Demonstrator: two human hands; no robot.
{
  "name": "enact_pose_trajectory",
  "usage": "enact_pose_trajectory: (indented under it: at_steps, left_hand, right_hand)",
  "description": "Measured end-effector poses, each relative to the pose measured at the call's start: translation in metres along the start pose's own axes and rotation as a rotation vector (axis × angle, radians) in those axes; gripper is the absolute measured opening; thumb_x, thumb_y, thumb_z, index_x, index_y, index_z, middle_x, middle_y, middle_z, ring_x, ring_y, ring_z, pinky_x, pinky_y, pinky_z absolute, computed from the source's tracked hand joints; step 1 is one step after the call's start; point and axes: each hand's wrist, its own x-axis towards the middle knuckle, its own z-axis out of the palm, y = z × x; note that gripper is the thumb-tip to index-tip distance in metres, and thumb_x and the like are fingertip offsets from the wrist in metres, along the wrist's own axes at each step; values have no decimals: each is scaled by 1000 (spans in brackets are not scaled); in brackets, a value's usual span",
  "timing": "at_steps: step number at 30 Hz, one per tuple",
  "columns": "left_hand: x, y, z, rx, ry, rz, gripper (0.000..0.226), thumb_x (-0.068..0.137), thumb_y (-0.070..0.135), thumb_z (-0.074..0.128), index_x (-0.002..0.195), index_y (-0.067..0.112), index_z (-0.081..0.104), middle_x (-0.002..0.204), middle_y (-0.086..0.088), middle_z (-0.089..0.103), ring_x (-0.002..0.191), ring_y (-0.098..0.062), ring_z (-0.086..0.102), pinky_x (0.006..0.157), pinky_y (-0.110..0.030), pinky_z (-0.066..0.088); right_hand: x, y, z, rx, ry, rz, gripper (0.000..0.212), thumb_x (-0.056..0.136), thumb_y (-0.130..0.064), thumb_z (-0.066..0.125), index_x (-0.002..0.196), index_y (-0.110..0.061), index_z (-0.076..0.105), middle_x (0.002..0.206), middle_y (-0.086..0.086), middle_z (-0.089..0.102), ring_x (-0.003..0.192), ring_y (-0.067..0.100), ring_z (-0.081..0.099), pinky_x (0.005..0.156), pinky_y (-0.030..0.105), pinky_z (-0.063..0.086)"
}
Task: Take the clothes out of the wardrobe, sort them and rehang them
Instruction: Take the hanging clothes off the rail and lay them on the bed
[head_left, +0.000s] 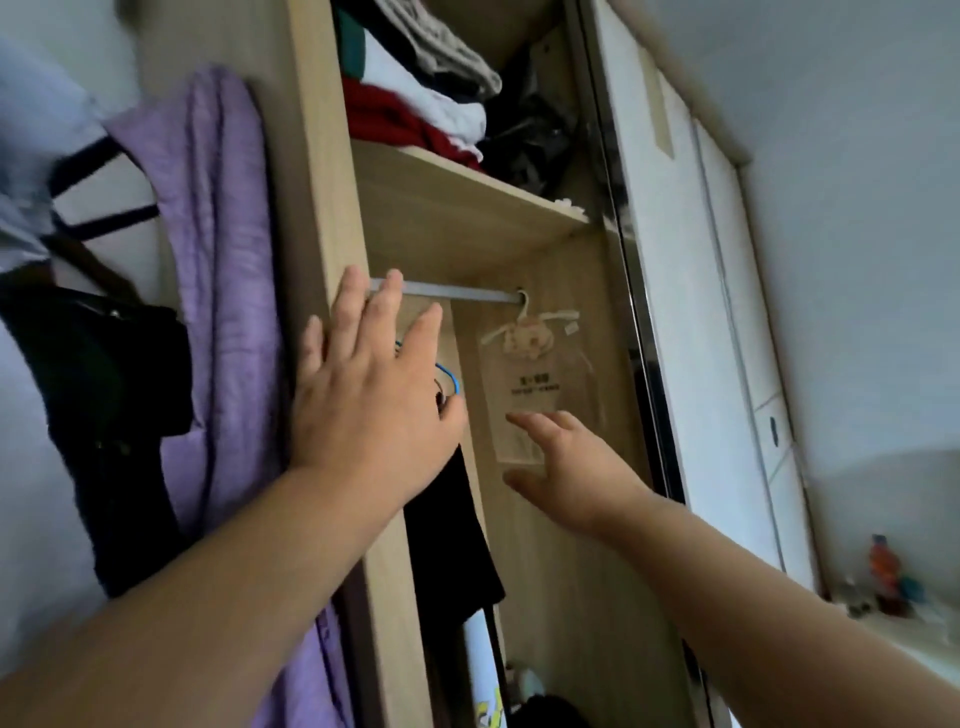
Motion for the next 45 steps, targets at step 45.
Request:
enact_pose_trajectory:
  at_steps: [45]
  left_hand:
    - [34, 13, 10, 278, 344, -562, 77, 74, 19, 62, 140, 28, 23, 119, -8, 58, 99, -33, 57, 69, -32, 35]
  right_hand:
    - [264, 103, 19, 652, 97, 36, 29, 95, -17, 48, 105, 2, 67, 109, 24, 64, 104, 38, 57, 75, 29, 39]
